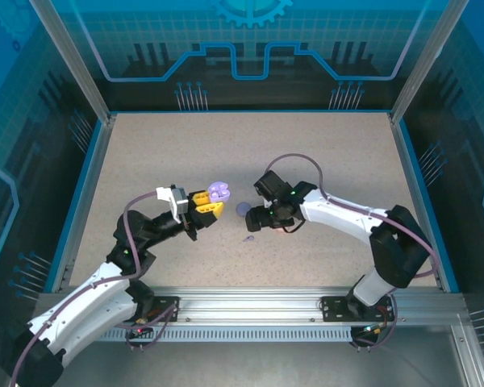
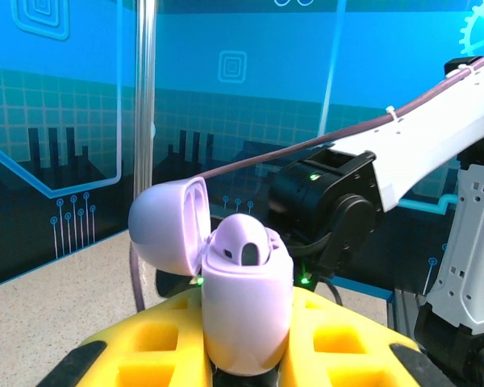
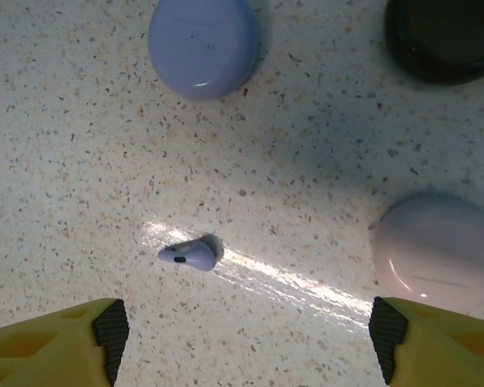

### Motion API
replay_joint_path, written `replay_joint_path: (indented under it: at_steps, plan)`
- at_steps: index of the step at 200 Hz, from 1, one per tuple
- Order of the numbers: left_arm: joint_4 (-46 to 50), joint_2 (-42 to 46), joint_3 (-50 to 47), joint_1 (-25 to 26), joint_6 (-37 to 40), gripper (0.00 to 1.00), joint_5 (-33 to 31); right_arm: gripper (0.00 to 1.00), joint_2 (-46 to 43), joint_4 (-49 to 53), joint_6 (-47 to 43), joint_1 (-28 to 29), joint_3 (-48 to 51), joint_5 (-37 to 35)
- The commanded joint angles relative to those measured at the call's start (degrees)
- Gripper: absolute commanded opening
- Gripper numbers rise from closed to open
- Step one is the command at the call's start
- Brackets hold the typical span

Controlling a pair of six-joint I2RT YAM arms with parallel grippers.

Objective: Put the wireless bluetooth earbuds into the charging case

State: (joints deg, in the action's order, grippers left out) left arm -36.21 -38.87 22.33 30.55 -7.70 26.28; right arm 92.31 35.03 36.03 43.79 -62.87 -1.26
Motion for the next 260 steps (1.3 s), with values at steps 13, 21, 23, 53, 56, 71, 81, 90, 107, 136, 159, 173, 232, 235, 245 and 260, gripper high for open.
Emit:
replay_joint_path:
  at_steps: [13,21,23,53,56,71,81,90,107,136,159,173,232,235,245,260]
  plan:
    - [0.20,0.75,-0.21,0.30,1.20,0.05,-1.24,0.80,3.82,0.93,-0.17,0.70,-2.98,-0.41]
    - [0.26,0.72,-0.18,0.25,1.20,0.06,-1.25,0.80,4.61,0.97,-0.25,0.70,-3.33,-0.31]
    - [0.30,0.73,-0.18,0.25,1.18,0.05,-1.33,0.80,4.80,0.93,-0.28,0.75,-3.38,-0.25]
    - [0.56,0.74,-0.19,0.23,1.17,0.06,-1.55,0.78,8.19,0.94,-0.70,1.02,-4.90,1.12]
    - [0.56,0.73,-0.18,0.23,1.10,0.06,-1.50,0.78,8.59,1.00,-0.70,1.10,-5.08,1.09]
    - [0.67,0.75,-0.18,0.28,1.19,0.05,-1.59,0.77,10.03,1.27,-0.72,1.29,-5.82,1.40]
    - [0.72,0.76,-0.18,0.26,1.35,0.06,-1.62,0.75,10.74,1.40,-0.77,1.51,-6.33,1.84]
    - [0.83,0.80,-0.18,0.29,1.40,0.06,-1.59,0.74,11.24,1.66,-0.72,1.77,-6.71,2.26]
    - [0.95,0.73,-0.27,0.28,1.55,0.06,-1.61,0.72,11.86,2.09,-0.72,2.61,-7.09,3.22]
    - [0.70,0.81,-0.53,0.23,1.56,0.06,-1.60,0.72,13.25,3.21,-0.35,4.39,-7.66,1.22]
    - [0.49,0.95,-0.73,0.24,1.46,0.05,-1.72,0.73,15.11,3.49,-0.08,4.95,-8.88,0.17]
    - [0.65,1.08,-0.80,0.30,1.55,0.06,-1.68,0.73,16.46,4.95,-0.51,5.54,-10.56,-1.48]
    - [0.96,1.62,-0.96,0.30,1.54,0.06,-1.88,0.67,19.18,8.80,-1.31,7.15,-12.47,-5.27]
    - [0.96,1.64,-0.85,0.30,1.54,0.06,-1.90,0.67,19.14,8.91,-1.39,7.18,-12.52,-5.29]
    - [1.01,1.60,-0.81,0.30,1.49,0.06,-1.87,0.66,19.11,9.31,-1.55,7.31,-12.45,-5.50]
    - [1.00,1.54,-0.79,0.30,1.48,0.06,-1.85,0.64,18.83,10.00,-1.75,7.39,-12.37,-5.85]
